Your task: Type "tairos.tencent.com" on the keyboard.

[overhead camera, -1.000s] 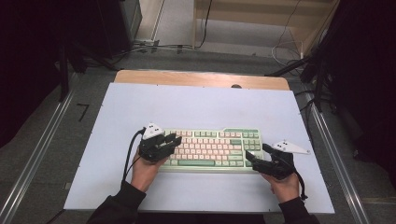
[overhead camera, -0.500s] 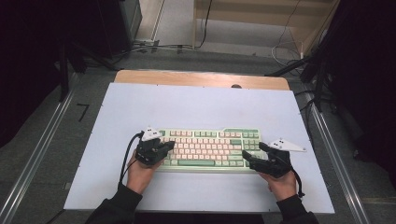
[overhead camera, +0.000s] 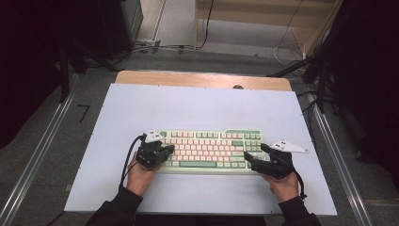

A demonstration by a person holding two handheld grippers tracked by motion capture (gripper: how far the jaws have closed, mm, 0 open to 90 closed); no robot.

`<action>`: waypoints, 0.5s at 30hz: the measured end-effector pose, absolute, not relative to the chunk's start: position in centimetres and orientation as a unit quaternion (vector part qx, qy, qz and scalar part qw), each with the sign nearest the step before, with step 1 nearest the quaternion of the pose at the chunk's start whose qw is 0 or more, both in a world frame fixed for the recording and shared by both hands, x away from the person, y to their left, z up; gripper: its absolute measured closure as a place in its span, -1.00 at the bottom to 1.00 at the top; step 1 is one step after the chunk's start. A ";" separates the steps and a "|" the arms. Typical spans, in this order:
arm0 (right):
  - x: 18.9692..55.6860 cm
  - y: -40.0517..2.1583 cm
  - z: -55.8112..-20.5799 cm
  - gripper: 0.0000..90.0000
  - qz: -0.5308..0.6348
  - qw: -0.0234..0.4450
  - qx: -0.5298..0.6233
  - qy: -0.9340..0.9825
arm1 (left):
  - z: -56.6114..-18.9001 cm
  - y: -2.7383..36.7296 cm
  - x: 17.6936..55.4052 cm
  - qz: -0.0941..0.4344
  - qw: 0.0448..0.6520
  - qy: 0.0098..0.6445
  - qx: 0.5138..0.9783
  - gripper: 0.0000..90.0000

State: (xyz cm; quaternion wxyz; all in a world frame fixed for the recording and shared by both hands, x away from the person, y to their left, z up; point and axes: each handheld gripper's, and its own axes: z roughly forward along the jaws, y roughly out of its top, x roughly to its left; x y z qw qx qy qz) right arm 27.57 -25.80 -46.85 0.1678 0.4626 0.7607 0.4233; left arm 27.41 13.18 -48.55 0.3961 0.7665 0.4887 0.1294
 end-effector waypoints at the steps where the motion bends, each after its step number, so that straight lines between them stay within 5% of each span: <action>1: 27.6 -25.8 -46.9 -0.55 0.423 0.168 0.462 0.761 | -48.6 13.2 27.4 0.129 0.396 0.489 0.767 1.00; 12: 27.6 -25.8 -46.9 -0.55 0.420 0.166 0.464 0.762 | -48.5 13.4 27.3 0.114 0.421 0.489 0.755 1.00; 14: 27.6 -25.8 -46.9 -0.55 0.421 0.166 0.463 0.762 | -48.3 13.4 27.2 0.116 0.436 0.485 0.749 0.84; 15: 27.6 -25.8 -46.9 -0.55 0.421 0.167 0.463 0.762 | -48.0 13.4 27.1 0.121 0.446 0.482 0.744 0.47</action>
